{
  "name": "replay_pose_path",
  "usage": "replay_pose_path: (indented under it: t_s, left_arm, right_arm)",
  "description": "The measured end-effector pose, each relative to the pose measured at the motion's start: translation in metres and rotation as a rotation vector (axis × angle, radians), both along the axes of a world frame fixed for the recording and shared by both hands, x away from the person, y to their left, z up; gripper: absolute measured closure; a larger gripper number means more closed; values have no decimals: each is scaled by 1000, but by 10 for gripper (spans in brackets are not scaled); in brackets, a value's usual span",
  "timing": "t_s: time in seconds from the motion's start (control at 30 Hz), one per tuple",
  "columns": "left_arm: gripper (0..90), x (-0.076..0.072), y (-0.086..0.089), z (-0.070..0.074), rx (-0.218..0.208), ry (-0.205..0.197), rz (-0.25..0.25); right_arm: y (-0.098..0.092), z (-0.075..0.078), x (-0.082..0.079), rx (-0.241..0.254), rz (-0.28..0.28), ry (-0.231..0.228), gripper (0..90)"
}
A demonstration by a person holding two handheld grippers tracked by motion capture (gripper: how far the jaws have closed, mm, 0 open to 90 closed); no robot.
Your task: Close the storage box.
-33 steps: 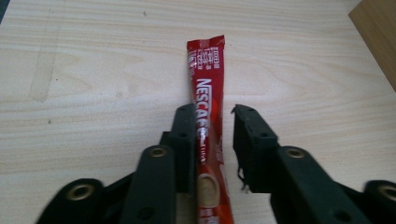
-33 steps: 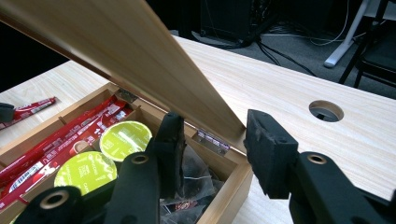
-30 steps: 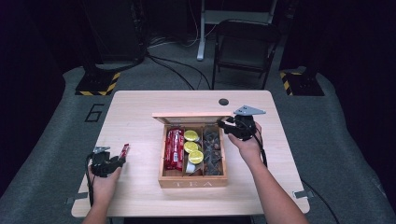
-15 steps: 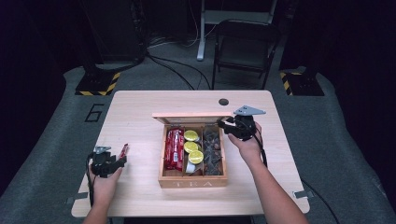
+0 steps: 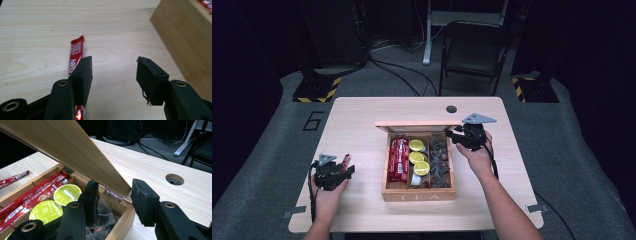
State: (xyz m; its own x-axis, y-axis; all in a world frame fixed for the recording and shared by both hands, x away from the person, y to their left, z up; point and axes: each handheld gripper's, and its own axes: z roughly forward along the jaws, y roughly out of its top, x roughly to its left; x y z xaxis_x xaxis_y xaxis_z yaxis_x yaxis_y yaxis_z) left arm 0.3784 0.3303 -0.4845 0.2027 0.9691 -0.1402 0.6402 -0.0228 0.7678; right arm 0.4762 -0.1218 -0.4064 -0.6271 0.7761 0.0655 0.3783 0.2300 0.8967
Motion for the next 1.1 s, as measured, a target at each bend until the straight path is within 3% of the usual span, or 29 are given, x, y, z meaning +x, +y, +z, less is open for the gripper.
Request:
replay_pose_path:
  t_s: [0.2, 0.27, 0.5, 0.67, 0.7, 0.87, 0.93, 1.1]
  left_arm:
    - [469, 0, -13, 18, -12, -14, -52]
    - [470, 0, -16, 25, -13, -36, -61]
    - [477, 3, -30, 63, -32, -89, -109]
    - [497, 5, -42, 82, -14, -115, -146]
    - [499, 6, -49, 94, -2, -133, -169]
    - [500, 7, -66, 120, 9, -174, -210]
    - [505, 8, -69, 124, 10, -184, -216]
    - [511, 12, -91, 144, 63, -208, -269]
  right_arm:
    - [0, 0, 0, 1, 1, 2, 575]
    - [0, 0, 0, -2, 2, 0, 575]
    - [0, 0, -1, -2, 1, 5, 576]
    - [0, 0, -1, -3, 1, 5, 575]
    - [0, 0, -1, -2, 1, 4, 576]
    - [0, 0, -1, -3, 1, 4, 576]
    - [0, 0, -1, -2, 1, 4, 576]
    - [0, 0, 0, -3, 3, 0, 575]
